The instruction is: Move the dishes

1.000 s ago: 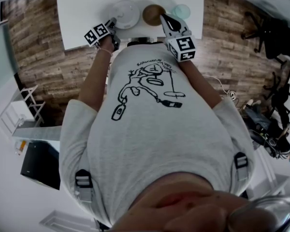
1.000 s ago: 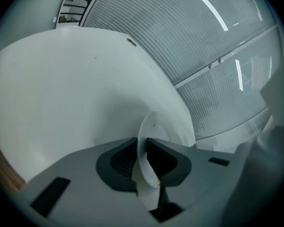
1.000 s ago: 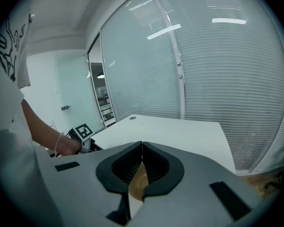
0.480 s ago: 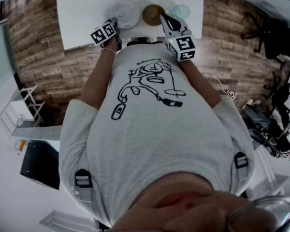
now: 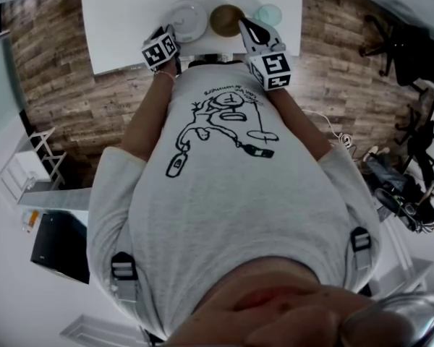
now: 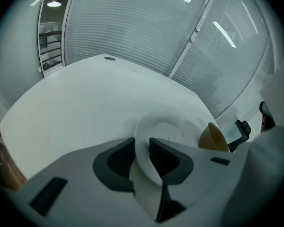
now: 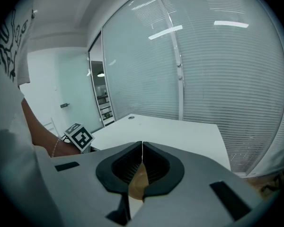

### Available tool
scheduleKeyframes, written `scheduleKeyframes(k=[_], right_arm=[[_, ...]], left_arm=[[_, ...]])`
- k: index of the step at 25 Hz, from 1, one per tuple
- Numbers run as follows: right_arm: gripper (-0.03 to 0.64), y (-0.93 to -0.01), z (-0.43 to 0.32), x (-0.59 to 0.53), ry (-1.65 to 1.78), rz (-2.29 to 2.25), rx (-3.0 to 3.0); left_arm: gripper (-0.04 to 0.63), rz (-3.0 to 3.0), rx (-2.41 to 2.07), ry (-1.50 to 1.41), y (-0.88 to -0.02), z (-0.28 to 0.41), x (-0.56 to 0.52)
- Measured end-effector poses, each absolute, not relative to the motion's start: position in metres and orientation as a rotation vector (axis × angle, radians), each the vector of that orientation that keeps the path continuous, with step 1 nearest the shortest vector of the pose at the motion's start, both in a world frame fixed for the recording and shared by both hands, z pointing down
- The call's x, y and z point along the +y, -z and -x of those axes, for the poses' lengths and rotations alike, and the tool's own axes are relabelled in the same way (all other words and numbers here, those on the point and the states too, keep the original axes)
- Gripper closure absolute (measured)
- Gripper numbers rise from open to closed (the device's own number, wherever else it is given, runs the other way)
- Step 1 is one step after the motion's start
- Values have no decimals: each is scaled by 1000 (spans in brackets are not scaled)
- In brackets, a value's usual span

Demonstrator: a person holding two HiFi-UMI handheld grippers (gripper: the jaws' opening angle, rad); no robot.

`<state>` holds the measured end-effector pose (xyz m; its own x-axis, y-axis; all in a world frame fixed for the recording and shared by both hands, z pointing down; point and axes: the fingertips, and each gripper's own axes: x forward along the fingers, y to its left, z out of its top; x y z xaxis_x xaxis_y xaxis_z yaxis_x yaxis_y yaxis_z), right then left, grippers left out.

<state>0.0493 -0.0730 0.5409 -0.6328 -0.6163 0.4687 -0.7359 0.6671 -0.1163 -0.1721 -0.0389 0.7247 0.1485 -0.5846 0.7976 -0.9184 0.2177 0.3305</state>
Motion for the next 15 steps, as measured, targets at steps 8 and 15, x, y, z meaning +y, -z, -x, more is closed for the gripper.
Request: scheduleKeyframes(k=[8,15], right_arm=[[581,-542,-63,-81,-425,-1082,-2487],[581,-537,-68,-86,-420,-1111,-2498]], left_arm=[[497,-1435,-1589,-400,-725,167,-46],[488,-1452,-1648,-377,-717,176,-48]])
